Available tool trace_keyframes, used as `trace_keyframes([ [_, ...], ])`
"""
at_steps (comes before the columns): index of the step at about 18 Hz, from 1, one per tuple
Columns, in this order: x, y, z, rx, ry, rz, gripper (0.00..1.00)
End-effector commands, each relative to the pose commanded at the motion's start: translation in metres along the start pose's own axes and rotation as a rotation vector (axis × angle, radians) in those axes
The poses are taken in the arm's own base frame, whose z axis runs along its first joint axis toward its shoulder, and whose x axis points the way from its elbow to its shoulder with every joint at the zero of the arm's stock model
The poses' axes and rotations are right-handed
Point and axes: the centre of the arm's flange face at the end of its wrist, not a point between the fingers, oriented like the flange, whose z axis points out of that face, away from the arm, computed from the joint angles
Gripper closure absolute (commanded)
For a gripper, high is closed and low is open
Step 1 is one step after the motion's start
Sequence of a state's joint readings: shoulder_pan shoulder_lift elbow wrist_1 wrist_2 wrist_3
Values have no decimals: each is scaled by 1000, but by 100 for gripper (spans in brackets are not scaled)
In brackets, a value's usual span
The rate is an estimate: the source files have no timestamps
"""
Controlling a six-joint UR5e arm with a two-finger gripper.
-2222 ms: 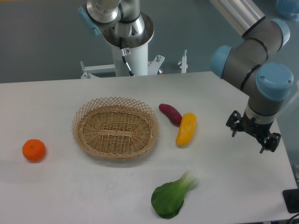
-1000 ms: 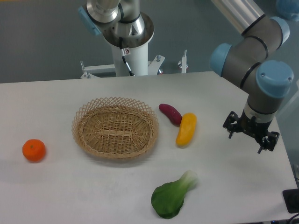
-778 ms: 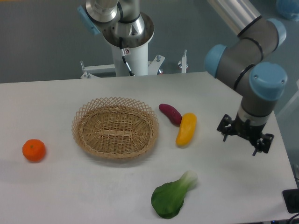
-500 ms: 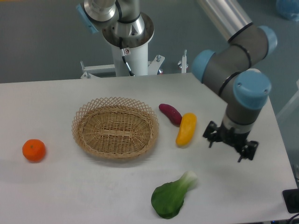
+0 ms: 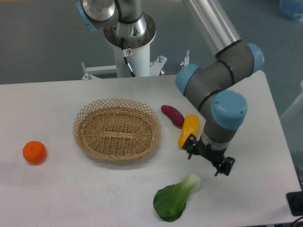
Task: Pick up the green vegetable from the table
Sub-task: 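Move the gripper toward the green bok choy and lower over it, then lower onto the bok choy leaves and close the gripper on them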
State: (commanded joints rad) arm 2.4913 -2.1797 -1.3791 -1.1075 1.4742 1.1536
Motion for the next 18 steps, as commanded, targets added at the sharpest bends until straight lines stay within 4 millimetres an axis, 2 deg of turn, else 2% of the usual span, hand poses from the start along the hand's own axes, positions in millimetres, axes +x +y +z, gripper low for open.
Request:
trace_keyframes([
  [8,9,-17,27,-14,30,29,0],
  [11,9,-28,40,2,-21,51,0],
  [18,11,-34,60,-25,-32,66,0],
])
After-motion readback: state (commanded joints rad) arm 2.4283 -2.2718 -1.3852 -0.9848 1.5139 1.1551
